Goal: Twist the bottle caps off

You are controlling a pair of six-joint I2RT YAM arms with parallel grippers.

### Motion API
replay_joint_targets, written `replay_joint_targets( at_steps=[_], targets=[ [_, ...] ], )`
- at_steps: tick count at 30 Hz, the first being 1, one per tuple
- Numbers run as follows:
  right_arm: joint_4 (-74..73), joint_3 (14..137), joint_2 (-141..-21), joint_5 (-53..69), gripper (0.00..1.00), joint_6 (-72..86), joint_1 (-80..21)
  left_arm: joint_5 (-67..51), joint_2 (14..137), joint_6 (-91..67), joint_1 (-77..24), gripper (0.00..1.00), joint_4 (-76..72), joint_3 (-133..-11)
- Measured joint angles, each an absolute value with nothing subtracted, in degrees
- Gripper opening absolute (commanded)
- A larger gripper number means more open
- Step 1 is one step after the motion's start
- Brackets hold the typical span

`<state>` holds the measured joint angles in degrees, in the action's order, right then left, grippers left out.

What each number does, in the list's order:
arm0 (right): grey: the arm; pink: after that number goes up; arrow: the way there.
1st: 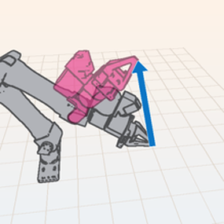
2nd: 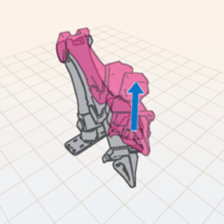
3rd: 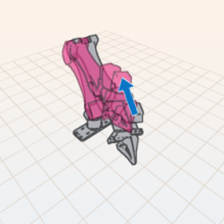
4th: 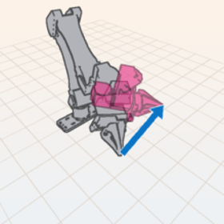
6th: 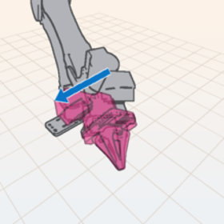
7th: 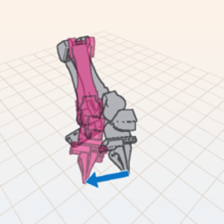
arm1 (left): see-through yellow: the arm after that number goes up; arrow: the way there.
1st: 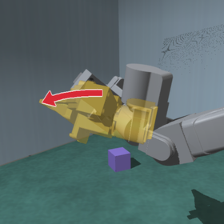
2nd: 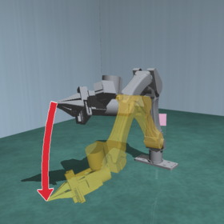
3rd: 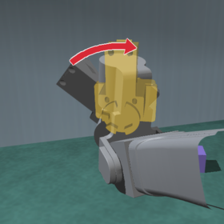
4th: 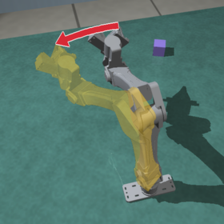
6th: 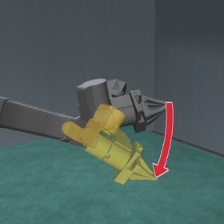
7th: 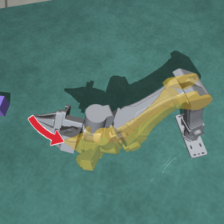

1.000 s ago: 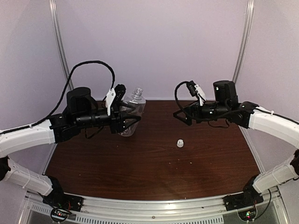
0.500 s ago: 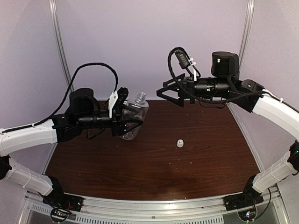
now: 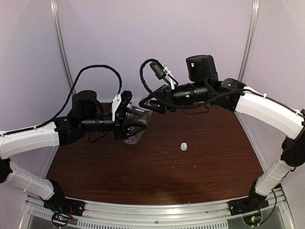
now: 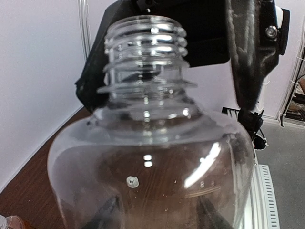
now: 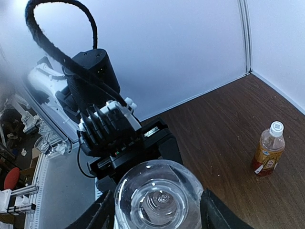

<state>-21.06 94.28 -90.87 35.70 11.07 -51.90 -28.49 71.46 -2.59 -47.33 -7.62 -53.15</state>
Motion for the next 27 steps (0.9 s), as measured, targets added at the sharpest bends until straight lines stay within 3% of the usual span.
replay_joint_targets(
  at_steps=[13, 16, 20, 26, 27],
  targets=[
    [-21.15, 94.56, -91.20, 34.87, 0.03, 10.44, -52.07, -28.49, 71.75, -3.51, -47.33, 0.42, -6.85, -53.25],
    [-21.19, 94.56, -91.20, 34.46, 0.00, 10.39, -52.14, -28.47, 71.75, -3.51, -47.31, 0.46, -6.79, -53.28],
    [-21.23, 94.56, -91.18, 33.19, 0.00, 10.28, -52.16, -28.21, 72.14, -3.51, -47.29, 0.61, -5.89, -54.04],
    [-21.47, 94.54, -90.67, 30.55, 0.00, 9.78, -52.16, -27.22, 72.75, -4.03, -47.29, 0.96, -4.64, -55.31],
    [-21.69, 94.45, -90.50, 30.06, 0.00, 9.69, -52.16, -26.96, 72.75, -4.12, -47.29, 0.97, -4.51, -55.55]
  ],
)
